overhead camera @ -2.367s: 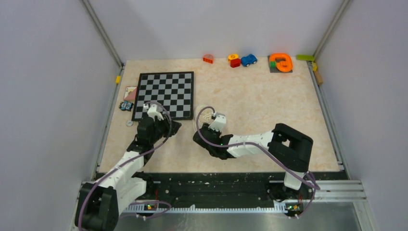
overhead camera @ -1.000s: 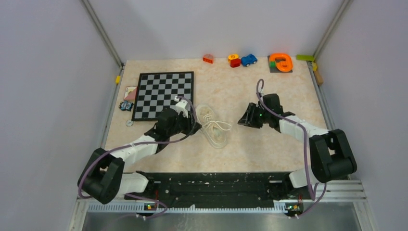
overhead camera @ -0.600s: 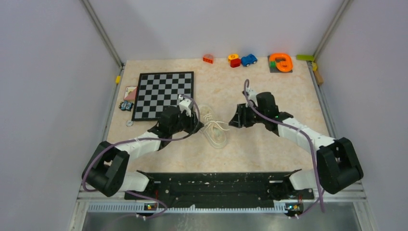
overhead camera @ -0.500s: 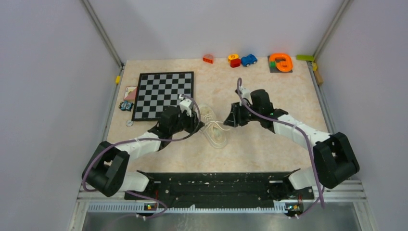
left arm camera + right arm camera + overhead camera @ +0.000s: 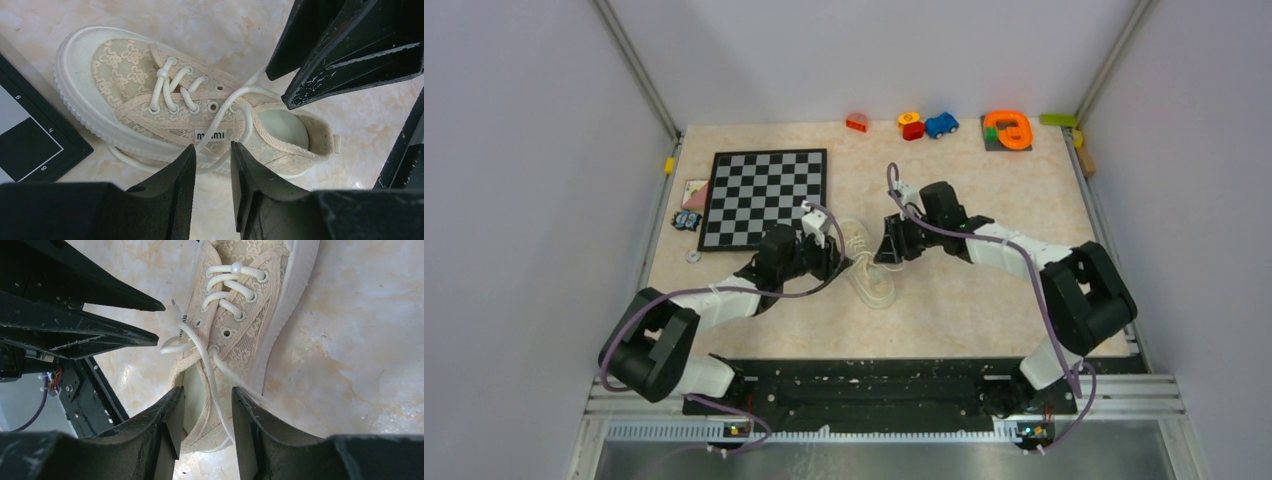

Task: Tie the shoes
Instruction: Cross the shoelace with the shoelace.

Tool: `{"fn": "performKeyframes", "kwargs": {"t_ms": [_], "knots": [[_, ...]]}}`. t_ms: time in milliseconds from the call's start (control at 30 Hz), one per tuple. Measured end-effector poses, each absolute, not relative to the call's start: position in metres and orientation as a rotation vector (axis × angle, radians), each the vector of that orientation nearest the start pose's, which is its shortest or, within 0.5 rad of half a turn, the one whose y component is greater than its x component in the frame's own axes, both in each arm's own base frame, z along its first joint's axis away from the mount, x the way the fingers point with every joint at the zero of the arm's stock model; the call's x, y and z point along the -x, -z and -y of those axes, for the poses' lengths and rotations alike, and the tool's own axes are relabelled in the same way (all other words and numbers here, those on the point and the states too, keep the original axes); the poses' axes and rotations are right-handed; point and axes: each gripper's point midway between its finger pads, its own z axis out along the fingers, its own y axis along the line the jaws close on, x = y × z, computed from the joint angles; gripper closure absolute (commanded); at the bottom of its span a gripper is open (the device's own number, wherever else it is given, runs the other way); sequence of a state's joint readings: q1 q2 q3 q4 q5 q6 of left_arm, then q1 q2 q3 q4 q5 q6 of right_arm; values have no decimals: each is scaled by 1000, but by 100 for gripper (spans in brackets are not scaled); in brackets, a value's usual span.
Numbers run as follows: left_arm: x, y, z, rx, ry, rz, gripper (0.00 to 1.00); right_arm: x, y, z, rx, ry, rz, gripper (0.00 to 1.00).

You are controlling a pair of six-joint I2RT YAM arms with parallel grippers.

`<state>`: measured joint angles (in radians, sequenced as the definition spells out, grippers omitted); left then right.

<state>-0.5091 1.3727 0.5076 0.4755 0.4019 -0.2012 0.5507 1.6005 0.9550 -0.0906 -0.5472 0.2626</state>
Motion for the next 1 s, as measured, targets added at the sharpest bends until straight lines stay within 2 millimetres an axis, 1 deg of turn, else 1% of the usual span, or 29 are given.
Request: {"fn": "performKeyframes", "kwargs": {"t_ms": [200,267,400,467,600,733,833,933,1000], "knots": [[-286,-96,247,-603,840,-1936,63,-285,-94,-297,645,-1033,-2336,61],[-286,-96,247,-607,836,-1934,62,-287,-91,-300,650,-1034,-2342,65],[-287,-96,246,-605,832,-1932,62,-287,-86,-304,659,-1035,-2354,84],[-288,-96,246,-599,825,-1930,62,-287,-87,-305,660,-1037,-2357,87],[-290,-103,244,-589,811,-1912,61,-292,-96,-309,661,-1042,-2336,88],[-291,-110,243,-587,803,-1888,53,-296,-107,-313,669,-1046,-2322,88],[-292,-116,242,-581,798,-1868,51,-298,-119,-319,696,-1048,-2305,88],[-291,-121,239,-565,789,-1839,48,-300,-136,-329,732,-1055,-2265,88],[-291,-124,238,-560,784,-1828,38,-302,-144,-334,746,-1060,-2246,87]]}}
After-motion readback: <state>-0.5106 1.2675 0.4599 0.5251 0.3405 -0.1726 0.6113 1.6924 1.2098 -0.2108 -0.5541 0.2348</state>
